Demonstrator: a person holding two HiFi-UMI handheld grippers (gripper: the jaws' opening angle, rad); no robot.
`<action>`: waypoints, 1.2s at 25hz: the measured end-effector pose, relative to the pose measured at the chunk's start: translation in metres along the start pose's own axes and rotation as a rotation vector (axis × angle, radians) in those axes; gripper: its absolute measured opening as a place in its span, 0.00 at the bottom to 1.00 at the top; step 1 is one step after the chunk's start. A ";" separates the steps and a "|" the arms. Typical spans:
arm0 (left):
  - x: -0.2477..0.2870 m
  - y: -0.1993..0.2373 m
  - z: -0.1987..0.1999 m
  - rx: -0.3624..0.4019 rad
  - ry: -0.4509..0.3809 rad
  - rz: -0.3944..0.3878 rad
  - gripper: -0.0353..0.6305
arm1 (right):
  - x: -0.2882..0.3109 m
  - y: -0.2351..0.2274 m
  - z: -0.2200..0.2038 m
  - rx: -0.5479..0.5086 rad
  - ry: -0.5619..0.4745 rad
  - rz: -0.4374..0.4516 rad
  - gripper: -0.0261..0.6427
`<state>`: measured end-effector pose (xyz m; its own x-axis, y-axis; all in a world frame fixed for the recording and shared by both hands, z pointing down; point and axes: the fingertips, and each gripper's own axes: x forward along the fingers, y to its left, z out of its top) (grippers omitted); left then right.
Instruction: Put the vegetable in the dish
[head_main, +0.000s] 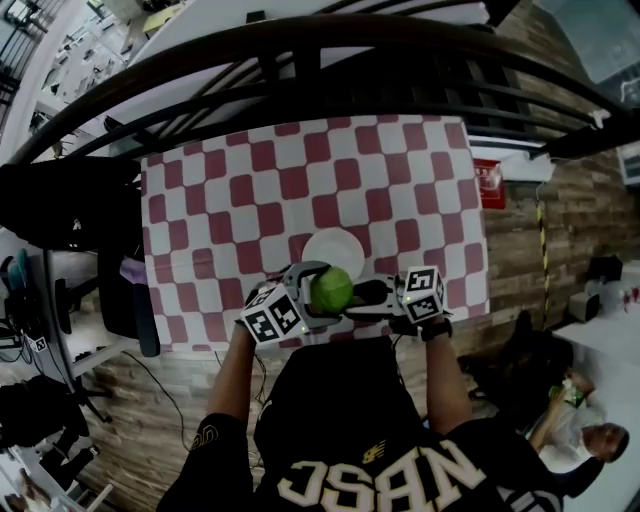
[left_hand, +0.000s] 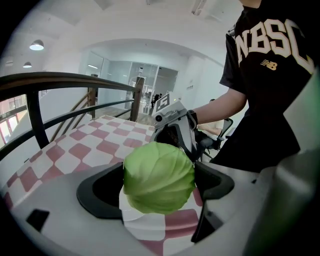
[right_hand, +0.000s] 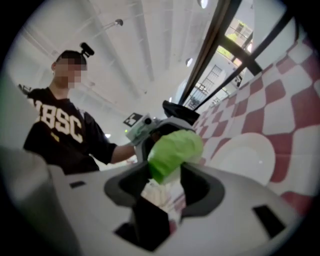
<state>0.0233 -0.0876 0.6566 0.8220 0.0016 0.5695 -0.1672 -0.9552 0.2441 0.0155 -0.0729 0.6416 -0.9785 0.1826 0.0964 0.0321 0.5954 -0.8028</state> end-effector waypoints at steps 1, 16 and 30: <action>0.000 0.004 -0.004 -0.002 0.015 0.011 0.75 | -0.008 -0.009 -0.001 -0.010 0.001 -0.049 0.33; 0.044 0.070 -0.049 -0.030 0.342 0.248 0.75 | -0.065 -0.072 0.041 -0.309 -0.141 -0.770 0.33; 0.074 0.088 -0.058 0.018 0.444 0.280 0.75 | -0.071 -0.057 0.043 -0.284 -0.226 -0.753 0.33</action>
<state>0.0377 -0.1540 0.7656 0.4366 -0.1332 0.8898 -0.3352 -0.9418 0.0234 0.0747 -0.1538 0.6550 -0.7755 -0.4863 0.4026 -0.6258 0.6759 -0.3891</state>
